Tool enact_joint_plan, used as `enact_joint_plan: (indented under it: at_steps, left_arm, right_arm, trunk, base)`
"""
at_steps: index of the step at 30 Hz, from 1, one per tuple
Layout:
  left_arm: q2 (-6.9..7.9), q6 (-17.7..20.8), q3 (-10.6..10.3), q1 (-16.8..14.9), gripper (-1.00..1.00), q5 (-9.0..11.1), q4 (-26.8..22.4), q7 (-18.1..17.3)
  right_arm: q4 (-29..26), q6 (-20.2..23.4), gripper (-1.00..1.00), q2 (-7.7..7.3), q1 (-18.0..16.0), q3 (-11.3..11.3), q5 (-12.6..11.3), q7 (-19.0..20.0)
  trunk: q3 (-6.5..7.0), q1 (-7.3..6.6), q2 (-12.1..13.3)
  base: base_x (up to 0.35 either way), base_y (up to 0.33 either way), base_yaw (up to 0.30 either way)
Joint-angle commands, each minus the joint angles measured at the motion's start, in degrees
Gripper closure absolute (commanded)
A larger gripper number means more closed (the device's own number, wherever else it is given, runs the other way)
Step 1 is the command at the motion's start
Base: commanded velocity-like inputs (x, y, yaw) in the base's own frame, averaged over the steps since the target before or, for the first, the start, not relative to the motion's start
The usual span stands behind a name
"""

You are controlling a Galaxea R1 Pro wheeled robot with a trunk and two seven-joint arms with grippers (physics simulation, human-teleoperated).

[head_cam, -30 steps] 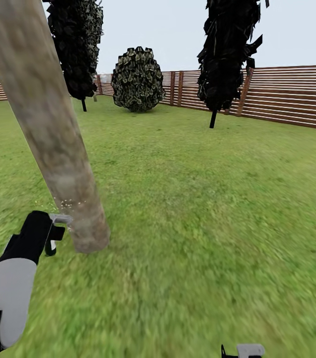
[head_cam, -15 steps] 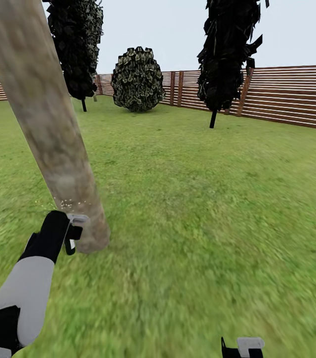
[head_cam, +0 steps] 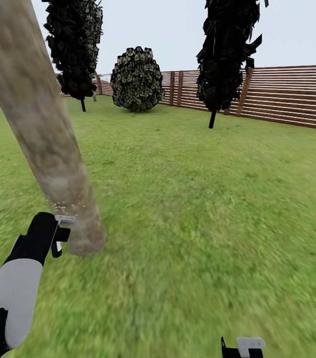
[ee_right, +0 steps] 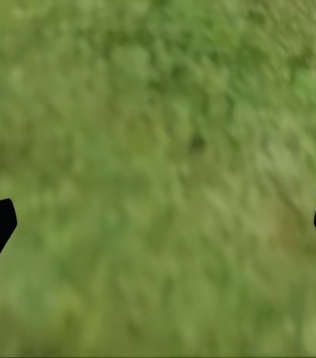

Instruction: In the garden, pick up the pesticide atomizer on the floor and spray pesticide onto both trees until each tree trunk is fully covered.

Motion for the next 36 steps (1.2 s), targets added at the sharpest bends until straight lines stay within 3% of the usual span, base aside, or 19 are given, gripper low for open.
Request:
enact_joint_plan:
  at_steps: [1, 14, 17, 20, 23, 25, 30, 36]
  left_arm:
    - [-0.01, 0.0, 0.0, 0.0, 1.0, 0.0, 0.0, 0.0]
    - [0.35, -0.3, 0.3, 0.0, 1.0, 0.0, 0.0, 0.0]
    - [0.77, -0.4, 1.5, 0.8, 1.0, -0.2, 0.1, 0.0]
    - [0.15, -0.5, 2.0, 2.5, 1.0, 0.0, 0.1, 0.1]
    - [-2.17, -0.6, 2.0, 2.9, 1.0, 0.2, 0.1, 0.1]
    - [-2.65, -0.7, 2.3, 2.9, 1.0, 0.1, 0.1, 0.1]
    - [1.49, -3.9, 6.0, 3.3, 1.0, -0.1, 0.8, 0.0]
    - [-1.27, -4.5, 5.8, 5.0, 1.0, 0.1, 1.8, 0.1]
  right_arm:
    - [0.0, 0.0, -1.0, 0.01, 0.0, 0.0, 0.0, 0.0]
    - [0.1, 0.0, -1.0, 0.01, 0.0, 0.0, 0.1, 0.0]
    - [0.1, 0.0, -1.0, 0.01, 0.0, 0.0, 0.1, 0.0]
    - [0.1, 0.0, -1.0, 0.01, 0.0, 0.0, 0.1, 0.0]
    - [0.1, 0.0, -1.0, 0.01, 0.0, 0.0, 0.1, 0.0]
    - [0.1, 0.0, -1.0, 0.01, 0.0, 0.0, 0.1, 0.0]
    - [0.1, 0.0, -1.0, 0.01, 0.0, 0.0, 0.1, 0.0]
    - [0.1, 0.0, -1.0, -0.08, 0.0, 0.0, 0.1, 0.0]
  trunk:
    - [0.0, 0.0, 0.0]
    - [0.0, 0.0, 0.0]
    - [0.0, 0.0, 0.0]
    - [0.0, 0.0, 0.0]
    - [0.0, 0.0, 0.0]
    - [0.0, 0.0, 0.0]
    - [0.0, 0.0, 0.0]
    - [0.0, 0.0, 0.0]
  base:
    - [0.152, -0.232, 0.035]
    - [0.103, -0.25, 0.242]
    - [0.064, -0.26, 0.133]
    - [0.062, -0.092, 0.018]
    - [0.008, -0.011, 0.002]
    - [0.001, -0.001, 0.0]
    - [0.0, 0.0, 0.0]
    - [0.154, 0.0, 0.0]
